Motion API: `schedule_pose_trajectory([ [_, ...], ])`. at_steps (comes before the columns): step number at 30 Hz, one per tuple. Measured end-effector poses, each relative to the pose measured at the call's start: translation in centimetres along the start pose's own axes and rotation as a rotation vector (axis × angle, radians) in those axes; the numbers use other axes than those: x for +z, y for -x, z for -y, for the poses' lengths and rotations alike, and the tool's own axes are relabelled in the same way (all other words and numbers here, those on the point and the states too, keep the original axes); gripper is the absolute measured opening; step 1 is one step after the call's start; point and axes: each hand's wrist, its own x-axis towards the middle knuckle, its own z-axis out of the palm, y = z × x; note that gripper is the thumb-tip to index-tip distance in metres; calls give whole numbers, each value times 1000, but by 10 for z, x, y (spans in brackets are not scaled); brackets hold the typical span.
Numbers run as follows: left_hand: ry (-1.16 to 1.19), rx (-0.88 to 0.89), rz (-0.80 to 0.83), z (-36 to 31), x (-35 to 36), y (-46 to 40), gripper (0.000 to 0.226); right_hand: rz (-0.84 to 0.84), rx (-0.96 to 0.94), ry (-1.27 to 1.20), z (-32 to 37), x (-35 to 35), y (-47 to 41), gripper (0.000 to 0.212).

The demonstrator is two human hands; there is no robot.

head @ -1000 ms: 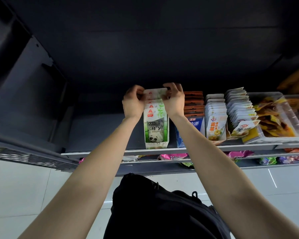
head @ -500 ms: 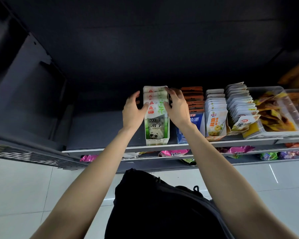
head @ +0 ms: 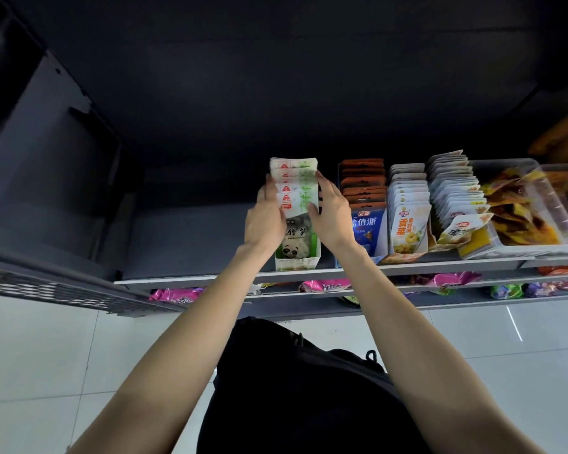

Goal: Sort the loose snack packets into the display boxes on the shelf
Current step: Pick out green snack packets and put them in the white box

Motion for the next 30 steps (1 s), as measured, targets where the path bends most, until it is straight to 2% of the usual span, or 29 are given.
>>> schedule_pose_trajectory([
  [3,38,-31,-51,6,-6,-3,68,-34,-28,16,1,-2,-4,54],
  [8,71,-27,-105,11,-11,-4,73,-74,-147,290,12,-9,-23,41],
  [11,41,50,-187,10,-12,-1,61,-34,-121,419,14,-13,-40,28],
  [16,-33,232,-235,6,-17,-14,45,-115,-126,350,15,-17,-47,14],
  [19,-17,271,-288,2,-23,-27,43,-160,-140,290,19,-19,-49,21],
  [21,-89,333,-284,1,-25,-34,44,-177,-208,301,19,-19,-50,22],
  [24,-311,441,-220,2,-20,-37,46,-187,-293,401,12,-18,-48,28],
  [27,-439,446,-170,-2,-16,-31,51,-206,-330,539,2,-15,-44,40],
  [30,-504,416,-92,-1,-12,-27,55,-221,-325,497,-2,-10,-42,46],
])
